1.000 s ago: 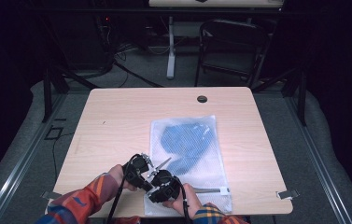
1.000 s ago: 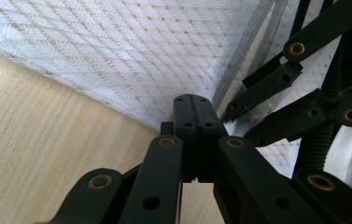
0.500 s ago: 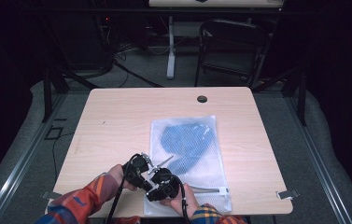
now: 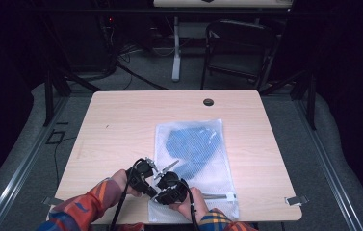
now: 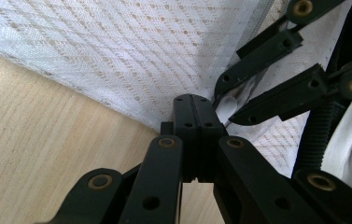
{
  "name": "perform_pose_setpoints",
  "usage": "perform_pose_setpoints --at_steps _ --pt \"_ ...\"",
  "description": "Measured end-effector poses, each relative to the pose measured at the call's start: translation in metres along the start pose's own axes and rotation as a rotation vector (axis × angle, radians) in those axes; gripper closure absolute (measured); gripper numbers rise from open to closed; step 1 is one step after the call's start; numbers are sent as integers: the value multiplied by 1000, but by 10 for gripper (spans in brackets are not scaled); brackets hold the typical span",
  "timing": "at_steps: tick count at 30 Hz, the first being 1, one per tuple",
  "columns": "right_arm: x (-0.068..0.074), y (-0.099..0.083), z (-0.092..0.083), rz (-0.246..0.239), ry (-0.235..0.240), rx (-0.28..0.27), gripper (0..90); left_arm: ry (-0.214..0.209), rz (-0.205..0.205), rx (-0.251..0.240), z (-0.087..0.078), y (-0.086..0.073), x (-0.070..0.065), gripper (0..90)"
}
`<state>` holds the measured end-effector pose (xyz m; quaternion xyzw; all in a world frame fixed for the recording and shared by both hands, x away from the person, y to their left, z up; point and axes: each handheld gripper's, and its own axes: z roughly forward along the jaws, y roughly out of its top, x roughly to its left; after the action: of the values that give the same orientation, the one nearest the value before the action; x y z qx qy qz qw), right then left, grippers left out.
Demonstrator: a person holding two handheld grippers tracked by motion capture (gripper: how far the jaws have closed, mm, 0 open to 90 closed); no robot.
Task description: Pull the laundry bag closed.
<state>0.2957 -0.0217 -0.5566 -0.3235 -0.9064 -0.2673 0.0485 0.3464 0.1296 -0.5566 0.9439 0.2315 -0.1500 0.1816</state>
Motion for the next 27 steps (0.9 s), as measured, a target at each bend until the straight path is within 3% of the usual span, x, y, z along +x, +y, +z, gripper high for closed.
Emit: perform_pose_setpoints --at_steps 1,2,3,5,6,7,9,15,20,21,22,27 --pt "1 -1 3 -11 -8 3 762 6 36 37 -2 1 2 900" --pt "3 -1 5 -23 -4 18 753 6 36 37 -2 1 2 900" --pt "5 -2 5 -31 -13 11 751 3 -35 -17 1 0 -3 900" --pt "9 -1 6 -80 -48 13 752 4 -48 -32 2 0 -3 900" --pt "11 -2 9 -88 -56 -15 759 5 -41 -18 1 0 -3 900" --pt "13 -2 8 -108 -65 -6 784 6 0 11 -1 0 0 900" --pt "14 -3 9 -137 -79 -19 802 6 3 7 0 0 0 900" --pt "8 -6 8 -116 -35 -42 812 0 8 23 -2 1 1 900" --pt "10 -4 6 -145 -51 -28 813 -3 8 16 -1 0 1 900" --pt "10 -3 5 -149 -55 -28 813 3 23 29 -2 0 2 900" --pt "10 -3 4 -153 -56 -30 812 9 -6 8 -1 0 -1 900" --pt "14 -3 8 -180 -71 -21 812 -14 -21 27 -5 -1 0 896"
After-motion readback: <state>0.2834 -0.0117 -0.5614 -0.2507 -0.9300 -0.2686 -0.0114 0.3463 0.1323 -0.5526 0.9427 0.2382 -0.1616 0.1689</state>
